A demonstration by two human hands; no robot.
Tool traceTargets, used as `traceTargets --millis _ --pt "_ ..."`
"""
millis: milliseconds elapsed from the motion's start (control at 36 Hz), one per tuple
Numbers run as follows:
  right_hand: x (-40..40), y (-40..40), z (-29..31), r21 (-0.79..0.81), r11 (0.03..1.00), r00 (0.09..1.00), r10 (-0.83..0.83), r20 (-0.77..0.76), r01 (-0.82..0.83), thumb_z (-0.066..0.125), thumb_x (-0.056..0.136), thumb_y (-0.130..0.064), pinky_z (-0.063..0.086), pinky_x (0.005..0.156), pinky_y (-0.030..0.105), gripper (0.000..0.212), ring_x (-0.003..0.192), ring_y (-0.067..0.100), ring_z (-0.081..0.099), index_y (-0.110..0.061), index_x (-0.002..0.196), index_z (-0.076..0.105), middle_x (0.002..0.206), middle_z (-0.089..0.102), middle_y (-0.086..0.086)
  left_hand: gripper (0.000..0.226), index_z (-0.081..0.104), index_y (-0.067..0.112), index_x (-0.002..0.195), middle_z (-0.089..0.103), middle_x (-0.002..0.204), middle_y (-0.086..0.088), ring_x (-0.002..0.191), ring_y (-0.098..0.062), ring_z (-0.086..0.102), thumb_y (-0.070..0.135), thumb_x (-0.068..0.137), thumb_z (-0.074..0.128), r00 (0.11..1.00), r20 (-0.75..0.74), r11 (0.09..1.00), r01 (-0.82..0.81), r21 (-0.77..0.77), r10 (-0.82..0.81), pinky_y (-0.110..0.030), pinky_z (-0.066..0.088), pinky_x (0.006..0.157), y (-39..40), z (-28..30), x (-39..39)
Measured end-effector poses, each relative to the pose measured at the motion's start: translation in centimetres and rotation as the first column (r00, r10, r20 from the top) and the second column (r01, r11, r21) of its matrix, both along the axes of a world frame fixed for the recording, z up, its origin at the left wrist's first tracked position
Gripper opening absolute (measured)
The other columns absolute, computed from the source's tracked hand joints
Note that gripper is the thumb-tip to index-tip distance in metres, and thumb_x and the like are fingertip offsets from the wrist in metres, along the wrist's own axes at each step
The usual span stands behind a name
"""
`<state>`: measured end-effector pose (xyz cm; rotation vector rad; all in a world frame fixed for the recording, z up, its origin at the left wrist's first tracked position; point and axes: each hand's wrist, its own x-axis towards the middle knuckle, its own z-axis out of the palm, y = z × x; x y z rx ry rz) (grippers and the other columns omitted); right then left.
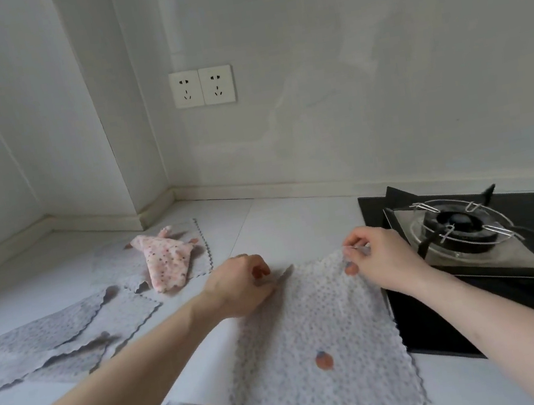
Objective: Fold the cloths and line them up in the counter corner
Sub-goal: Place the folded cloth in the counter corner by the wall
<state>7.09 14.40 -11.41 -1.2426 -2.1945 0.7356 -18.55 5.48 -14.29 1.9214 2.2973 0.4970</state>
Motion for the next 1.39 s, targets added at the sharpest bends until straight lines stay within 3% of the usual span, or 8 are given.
traceTargets --millis 194,389,528,972,1111,1194,1306,1389 --pt "1.2 -1.0 0.0 0.070 0.996 0.997 -0.058 -0.042 0.061 0.060 0.098 -0.021 0.047 0.063 0.025 0.013 0.063 -0.007 0.068 -0.025 0.086 0.065 0.074 0.072 -0.009 0.025 0.068 0.030 0.104 0.073 0.106 0.001 0.097 -0.027 0.066 0.025 0.093 0.046 0.995 -0.017 0.989 -0.091 0.120 0.094 -0.033 0.054 0.079 -0.1 0.5 1.7" --pt "2.7 -4.6 2.3 0.159 0.982 0.990 -0.089 -0.107 0.105 0.065 0.096 -0.022 0.036 0.050 0.009 0.010 0.054 -0.015 0.059 -0.024 0.087 0.069 0.070 0.071 -0.015 0.020 0.073 0.024 0.106 0.061 0.117 0.001 0.102 -0.024 0.060 0.024 0.098 0.055 0.995 0.098 0.961 -0.053 0.272 0.027 -0.027 0.040 0.082 -3.5 3.6 2.8" --pt "4.7 -7.6 2.8 0.232 0.969 0.995 -0.076 -0.065 0.089 0.068 0.093 -0.027 0.053 0.066 0.031 0.012 0.060 0.000 0.060 -0.030 0.082 0.069 0.065 0.068 -0.028 0.016 0.072 0.025 0.105 0.061 0.117 0.001 0.101 -0.022 0.061 0.028 0.099 0.057 0.996 0.071 0.955 0.030 0.294 -0.053 -0.029 0.043 0.085 -7.3 5.0 3.5" --pt "8.9 -15.3 -2.1 0.147 0.979 0.956 0.099 0.275 -0.143 0.067 0.088 -0.040 0.047 0.093 0.028 0.010 0.103 -0.001 0.053 -0.038 0.089 0.076 0.102 0.070 -0.023 0.027 0.073 0.027 0.110 0.066 0.118 0.001 0.111 -0.020 0.059 0.015 0.098 0.052 0.987 -0.076 0.989 0.147 0.032 -0.144 -0.027 0.043 0.092 -16.0 1.2 5.0" --pt "9.2 -16.0 -2.2 0.110 0.983 0.958 0.117 0.262 -0.150 0.068 0.082 -0.050 0.043 0.089 0.017 0.014 0.097 -0.015 0.058 -0.041 0.075 0.077 0.088 0.070 -0.031 0.036 0.074 0.028 0.096 0.070 0.111 0.002 0.103 -0.017 0.061 0.015 0.084 0.043 0.995 -0.002 0.993 0.103 -0.055 -0.103 -0.027 0.049 0.089 -16.8 1.0 5.1" --pt "9.1 -15.8 -1.5 0.143 0.987 0.974 0.044 0.221 -0.077 0.067 0.084 -0.051 0.052 0.076 0.023 0.021 0.082 -0.003 0.063 -0.036 0.073 0.076 0.078 0.069 -0.021 0.038 0.074 0.029 0.093 0.069 0.109 0.002 0.096 -0.016 0.061 0.024 0.075 0.041 0.996 0.054 0.997 0.069 -0.019 -0.068 -0.027 0.049 0.085 -16.6 1.4 5.1" --pt "8.3 -14.7 -0.8 0.141 0.990 0.990 -0.022 0.141 0.002 0.066 0.090 -0.040 0.053 0.086 0.029 0.013 0.094 0.004 0.062 -0.035 0.098 0.075 0.100 0.070 -0.019 0.025 0.069 0.030 0.110 0.063 0.120 0.002 0.106 -0.019 0.060 0.031 0.093 0.051 0.997 0.079 0.998 -0.007 0.058 0.003 -0.031 0.048 0.089 -15.5 1.2 5.0" --pt "7.5 -13.3 -1.0 0.119 0.992 0.981 -0.071 0.180 0.050 0.064 0.093 -0.041 0.047 0.102 0.033 0.038 0.119 0.012 0.057 -0.028 0.129 0.064 0.129 0.062 -0.010 0.032 0.063 0.028 0.122 0.058 0.129 -0.001 0.117 -0.023 0.055 0.039 0.096 0.049 0.997 0.077 0.998 -0.035 0.048 0.031 -0.035 0.045 0.099 -14.5 0.4 4.8"
